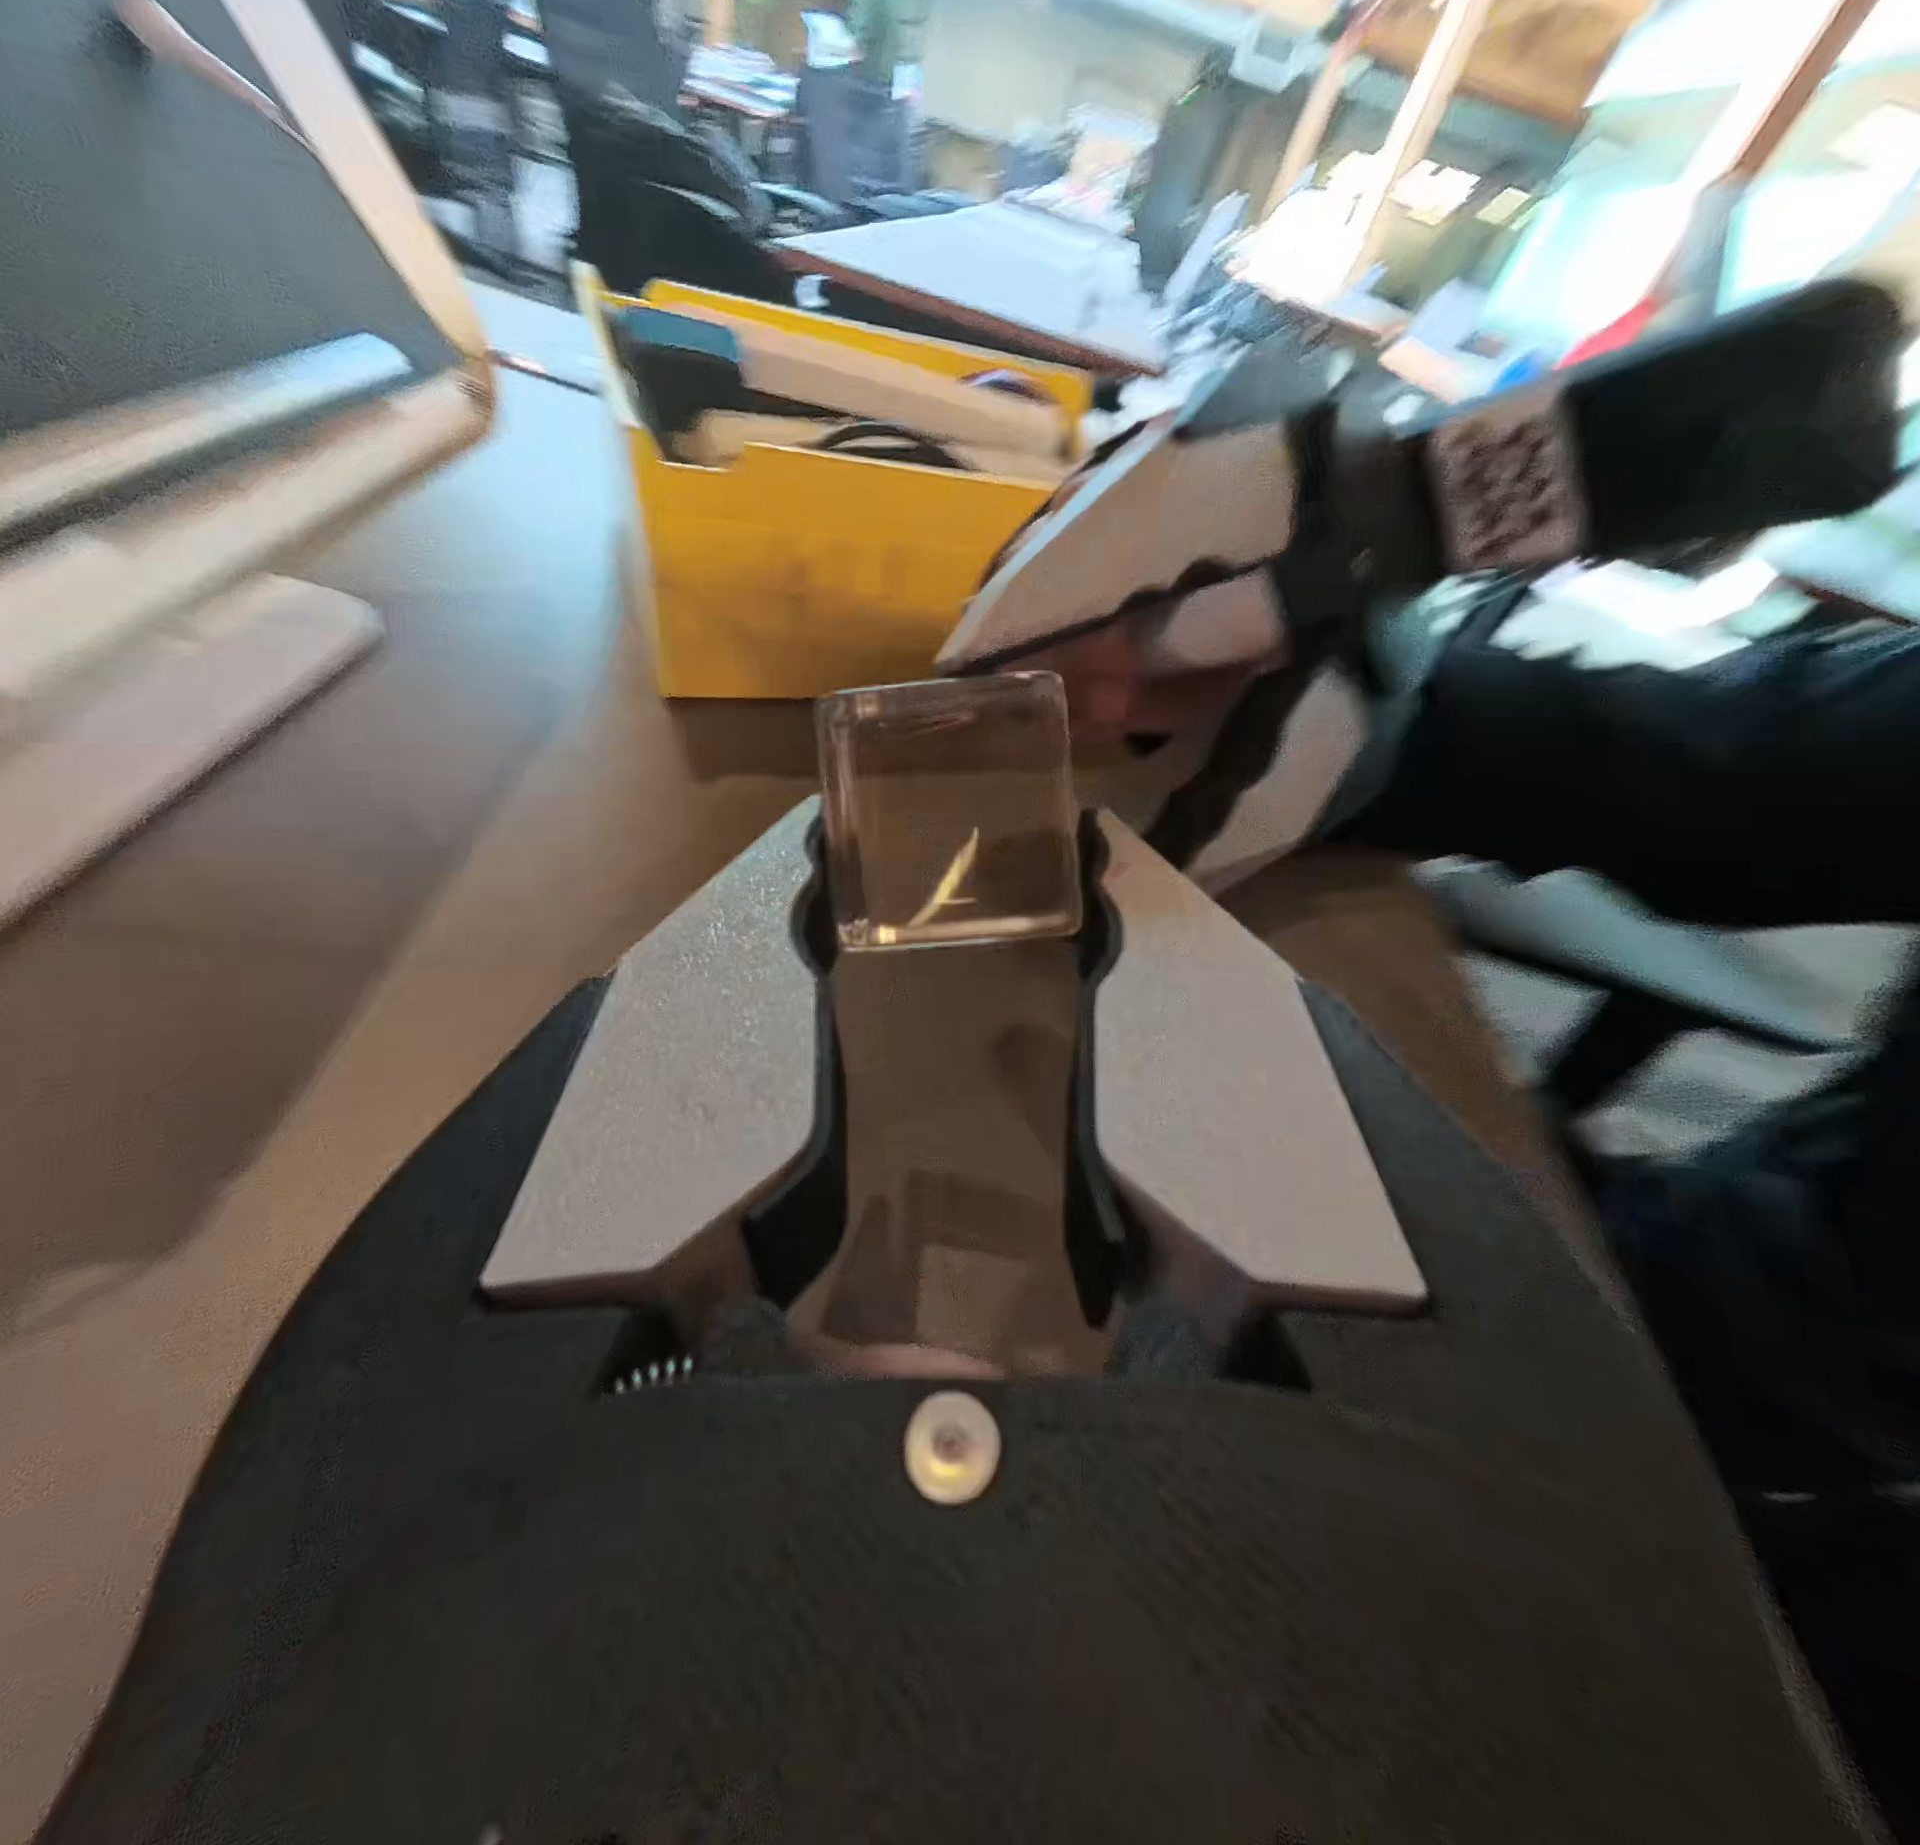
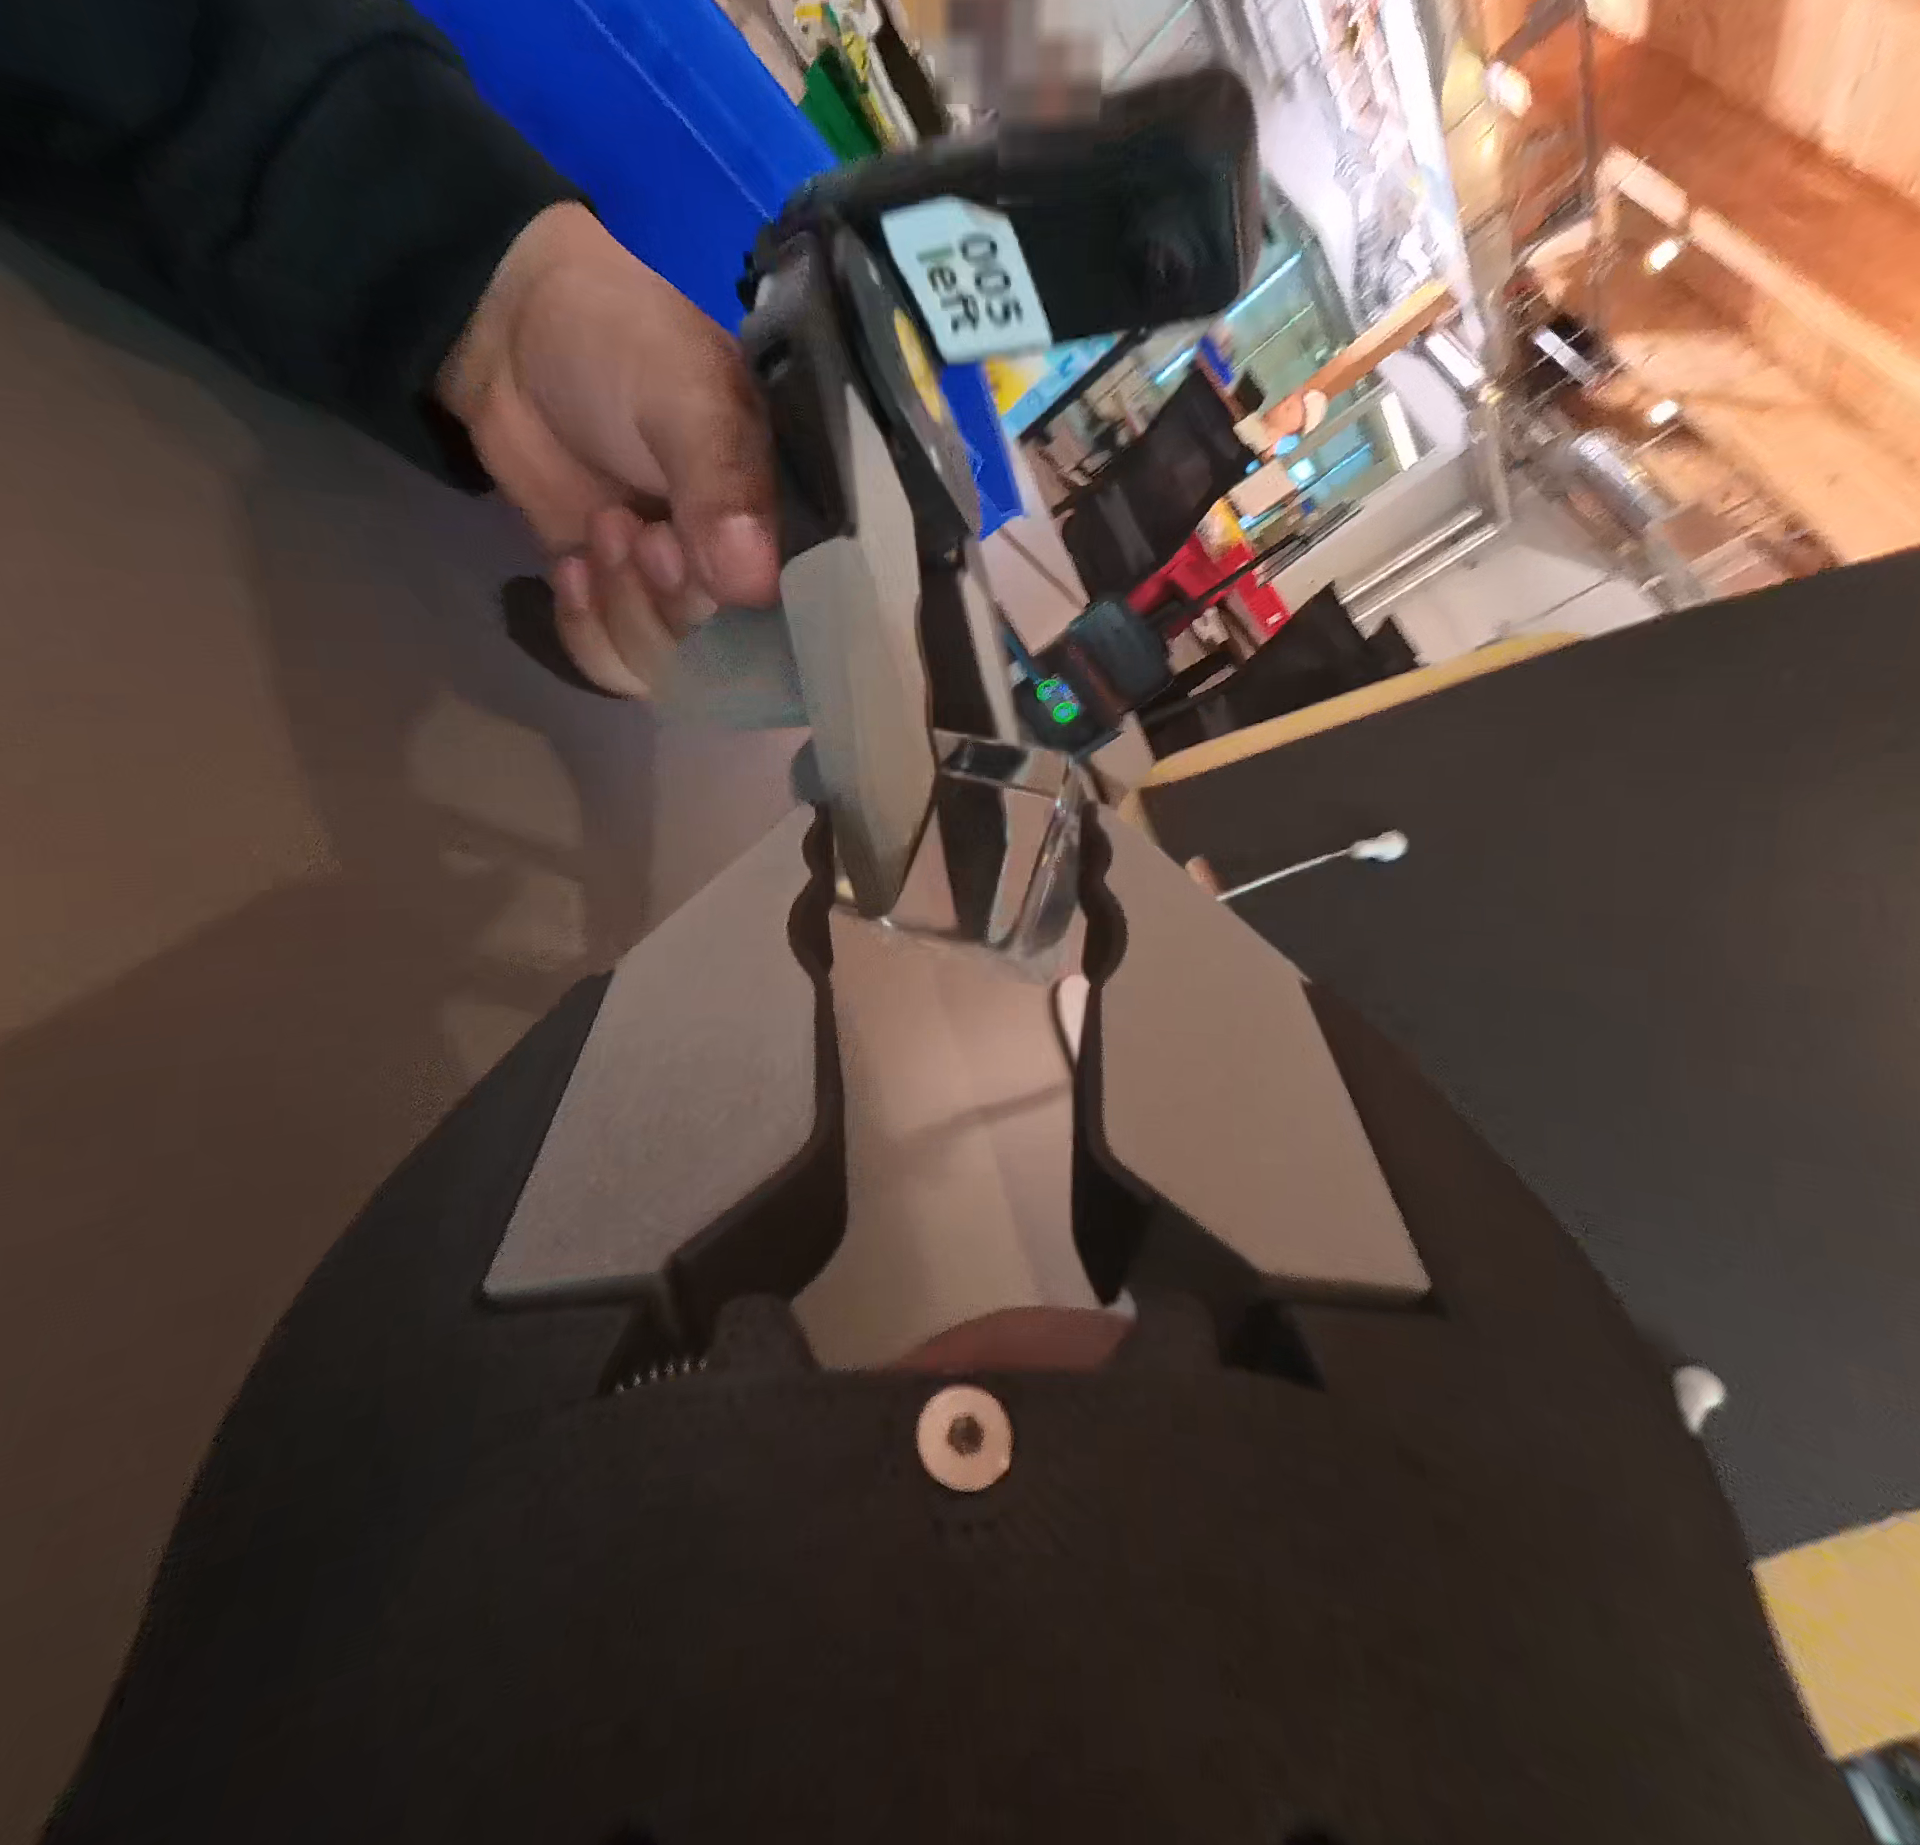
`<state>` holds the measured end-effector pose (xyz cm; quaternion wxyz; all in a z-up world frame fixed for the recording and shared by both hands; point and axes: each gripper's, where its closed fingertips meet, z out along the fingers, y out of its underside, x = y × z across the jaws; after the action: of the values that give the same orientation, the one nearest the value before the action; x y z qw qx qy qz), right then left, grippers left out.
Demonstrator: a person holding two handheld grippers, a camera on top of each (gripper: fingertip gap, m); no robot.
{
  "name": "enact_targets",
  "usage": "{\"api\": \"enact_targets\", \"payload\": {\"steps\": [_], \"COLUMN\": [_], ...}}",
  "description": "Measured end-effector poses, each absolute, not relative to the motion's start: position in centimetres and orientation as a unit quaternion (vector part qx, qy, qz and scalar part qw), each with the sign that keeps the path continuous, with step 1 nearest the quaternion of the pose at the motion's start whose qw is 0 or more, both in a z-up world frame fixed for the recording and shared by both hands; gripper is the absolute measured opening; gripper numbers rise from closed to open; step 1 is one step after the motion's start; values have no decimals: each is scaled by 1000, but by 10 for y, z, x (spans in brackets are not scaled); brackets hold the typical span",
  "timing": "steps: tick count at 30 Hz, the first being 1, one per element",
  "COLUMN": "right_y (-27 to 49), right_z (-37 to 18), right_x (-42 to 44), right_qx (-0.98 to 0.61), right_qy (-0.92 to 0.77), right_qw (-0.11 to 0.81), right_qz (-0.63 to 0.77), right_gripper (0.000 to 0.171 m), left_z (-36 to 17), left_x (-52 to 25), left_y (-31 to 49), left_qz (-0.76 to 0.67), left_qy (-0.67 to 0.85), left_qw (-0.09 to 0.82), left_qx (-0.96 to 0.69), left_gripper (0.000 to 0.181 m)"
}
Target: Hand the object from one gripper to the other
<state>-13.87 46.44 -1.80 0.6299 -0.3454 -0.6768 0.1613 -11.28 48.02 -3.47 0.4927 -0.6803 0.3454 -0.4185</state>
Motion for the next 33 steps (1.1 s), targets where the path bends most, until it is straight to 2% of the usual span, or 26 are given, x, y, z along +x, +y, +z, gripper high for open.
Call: {"api": "enact_targets", "payload": {"steps": [1,3,6,8,11,14,19,22,24,26,28,31,33], "right_y": [465,468,495,496,484,472,455,461,464,475,491,519,520], "right_z": [-19,-18,-6,-9,-18,-21,-10,-11,-12,-15,-17,-22,-21], "right_x": [-135,-128,-122,-126,-137,-143,-140,-137,-137,-138,-134,-123,-122], "right_qx": [-357,-390,-491,-546,-588,-589,-549,-548,-551,-563,-567,-527,-469], "right_qy": [-682,-675,-588,-549,-508,-490,-475,-474,-479,-494,-521,-582,-615], "right_qw": [614,583,566,506,406,348,285,288,305,360,434,575,624], "right_qz": [177,228,304,380,481,540,626,626,612,556,468,230,110], "right_gripper": [43,44,55,67,88,88,59,42,41,41,40,40,40], "left_z": [-40,-50,-44,-38,-24,-12,-5,-4,-5,-11,-17,-23,-19], "left_x": [-119,-141,-158,-155,-136,-123,-110,-110,-110,-114,-119,-125,-129], "left_y": [489,515,528,526,514,502,477,476,479,487,491,495,500], "left_qz": [-356,-159,43,122,160,190,123,98,100,80,21,-113,-203], "left_qy": [360,385,424,453,481,504,529,520,513,499,480,430,369], "left_qw": [518,582,631,644,671,695,724,723,723,713,697,656,632], "left_qx": [-689,-698,-648,-604,-541,-475,-424,-444,-451,-487,-533,-611,-651], "left_gripper": [43,42,42,43,42,42,42,42,42,45,46,56,58]}}
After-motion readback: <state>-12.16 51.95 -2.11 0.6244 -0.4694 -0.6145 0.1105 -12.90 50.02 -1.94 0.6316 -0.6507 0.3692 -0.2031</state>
